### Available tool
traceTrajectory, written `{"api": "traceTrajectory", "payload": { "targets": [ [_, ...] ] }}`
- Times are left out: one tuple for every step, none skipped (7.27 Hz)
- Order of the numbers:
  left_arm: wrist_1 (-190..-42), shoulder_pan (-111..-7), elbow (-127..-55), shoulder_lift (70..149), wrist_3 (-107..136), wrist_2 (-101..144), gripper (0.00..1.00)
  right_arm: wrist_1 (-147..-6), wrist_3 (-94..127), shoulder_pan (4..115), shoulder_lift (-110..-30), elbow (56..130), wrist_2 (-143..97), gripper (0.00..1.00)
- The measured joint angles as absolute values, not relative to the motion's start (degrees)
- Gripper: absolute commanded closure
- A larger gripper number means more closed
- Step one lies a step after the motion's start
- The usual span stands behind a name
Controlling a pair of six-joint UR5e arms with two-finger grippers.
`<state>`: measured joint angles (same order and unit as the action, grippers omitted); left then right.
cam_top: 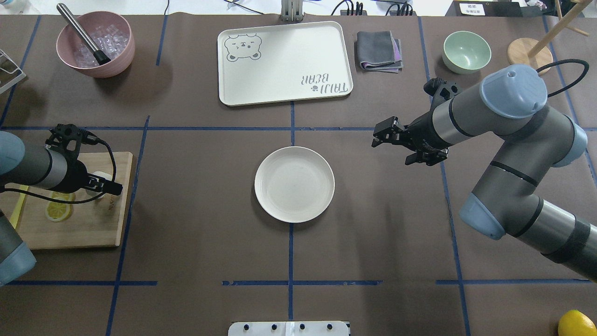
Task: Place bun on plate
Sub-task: 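Grasp the white bun on the cutting board with the left gripper and lift it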
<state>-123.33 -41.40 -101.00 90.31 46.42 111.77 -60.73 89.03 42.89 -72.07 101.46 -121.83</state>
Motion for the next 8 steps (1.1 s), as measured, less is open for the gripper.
{"api": "traceTrajectory", "payload": {
  "targets": [
    [-123.4,-41.4,-100.9,90.3,46.4,111.1,0.35,-60.7,89.0,42.9,-72.1,101.5,-121.7,0.0],
    [-123.4,-41.4,-100.9,90.2,46.4,110.8,0.51,-60.7,89.0,42.8,-72.2,101.5,-121.5,0.0],
    [-123.4,-41.5,-100.9,90.2,46.4,110.7,0.65,-60.7,89.0,42.7,-72.3,101.5,-121.0,0.0],
    [-123.5,-41.6,-101.0,90.2,46.4,110.6,0.74,-60.7,89.0,42.4,-72.4,101.5,-120.4,0.0],
    [-123.5,-41.6,-101.2,90.2,46.5,110.6,0.76,-60.7,89.0,42.2,-72.4,101.5,-120.0,0.0],
    [-123.5,-41.6,-101.7,90.3,46.8,110.7,0.76,-60.7,89.0,42.2,-72.4,101.5,-119.9,0.0],
    [-123.4,-41.6,-102.4,90.7,47.2,110.8,0.76,-60.7,89.0,42.3,-72.8,101.7,-119.9,0.0],
    [-123.2,-41.6,-103.7,91.8,49.0,110.9,0.76,-60.7,88.7,43.2,-74.5,102.8,-120.1,0.0]
  ]
}}
